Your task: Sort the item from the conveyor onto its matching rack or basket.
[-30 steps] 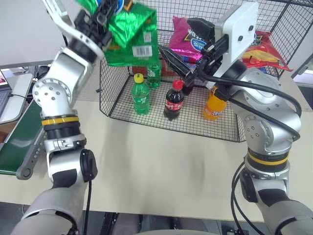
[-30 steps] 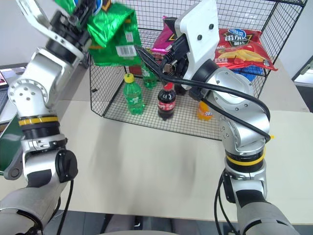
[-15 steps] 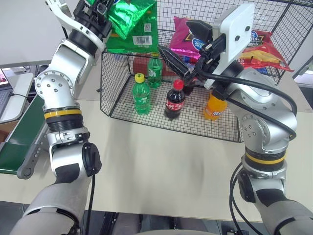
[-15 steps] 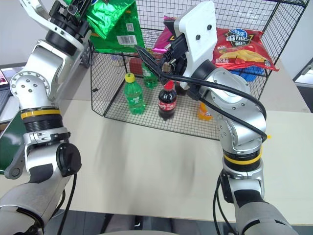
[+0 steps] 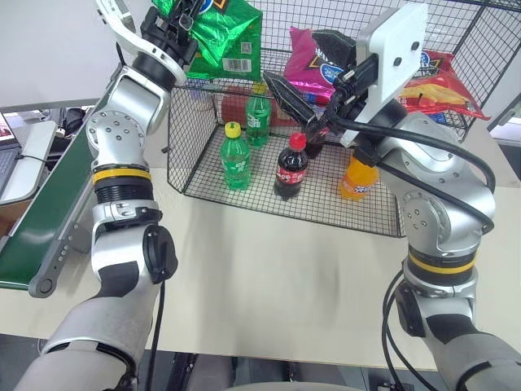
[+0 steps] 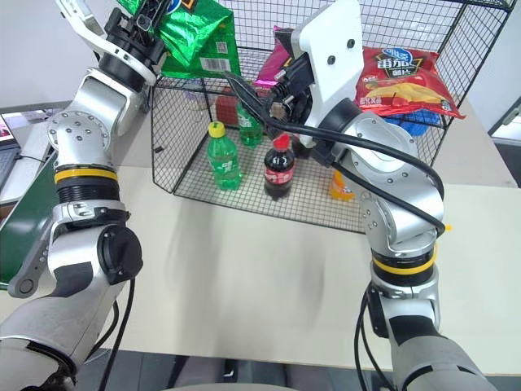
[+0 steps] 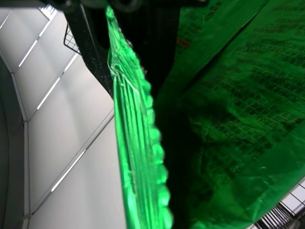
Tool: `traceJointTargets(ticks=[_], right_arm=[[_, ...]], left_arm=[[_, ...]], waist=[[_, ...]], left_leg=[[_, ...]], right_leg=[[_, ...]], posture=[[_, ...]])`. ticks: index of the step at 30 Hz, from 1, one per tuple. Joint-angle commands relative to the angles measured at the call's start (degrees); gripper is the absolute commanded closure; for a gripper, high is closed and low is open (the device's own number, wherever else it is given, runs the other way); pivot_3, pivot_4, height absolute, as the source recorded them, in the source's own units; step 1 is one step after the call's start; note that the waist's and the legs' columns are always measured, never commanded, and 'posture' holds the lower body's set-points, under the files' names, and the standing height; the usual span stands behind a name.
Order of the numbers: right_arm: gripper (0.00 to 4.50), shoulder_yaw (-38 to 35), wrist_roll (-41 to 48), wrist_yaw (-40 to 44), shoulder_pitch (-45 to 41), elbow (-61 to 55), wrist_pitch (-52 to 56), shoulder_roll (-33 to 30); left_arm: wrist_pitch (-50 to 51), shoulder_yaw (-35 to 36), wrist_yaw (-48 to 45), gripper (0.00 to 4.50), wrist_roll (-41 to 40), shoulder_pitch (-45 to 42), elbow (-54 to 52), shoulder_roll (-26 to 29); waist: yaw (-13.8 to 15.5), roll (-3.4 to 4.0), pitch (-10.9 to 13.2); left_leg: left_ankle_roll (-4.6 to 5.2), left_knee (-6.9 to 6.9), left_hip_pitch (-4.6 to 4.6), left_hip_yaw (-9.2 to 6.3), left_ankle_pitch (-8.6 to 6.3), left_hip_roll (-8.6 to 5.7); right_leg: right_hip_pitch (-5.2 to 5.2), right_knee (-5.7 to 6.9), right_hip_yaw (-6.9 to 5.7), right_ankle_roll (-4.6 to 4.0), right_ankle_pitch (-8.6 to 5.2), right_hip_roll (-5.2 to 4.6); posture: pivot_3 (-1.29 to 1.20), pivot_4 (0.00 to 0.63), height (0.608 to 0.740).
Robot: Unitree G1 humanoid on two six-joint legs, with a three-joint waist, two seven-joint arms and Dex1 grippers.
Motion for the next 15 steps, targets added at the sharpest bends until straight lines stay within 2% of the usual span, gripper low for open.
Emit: traceJointTargets(ticks=[1,15], right_arm=[[0.00,-1.0,-0.4,-0.8,-0.7,-2.4,0.0,-0.1],[0.00,-0.2,-0.3,0.1,-0.9,-1.0,-1.5,1.1]], left_arm=[[3.8,1.1,4.4,4.40,-2.5,5.2,-9.4,-2.0],[7.5,3.9,32.5,4.40,-13.1,18.3,-33.5,-10.8]], waist=[[-0.1,0.00,0.0],[0.3,0.00,0.0]], left_leg=[[0.00,-0.01,0.00,-0.01,0.00,0.01],[0.02,0.05,-0.04,-0.06,-0.01,0.00]], right_leg=[[0.00,0.01,0.01,0.00,0.00,0.00],[0.05,0.03,0.02,0.01,0.01,-0.09]], posture=[[0.00,0.150,0.740],[0.00,0.150,0.740]])
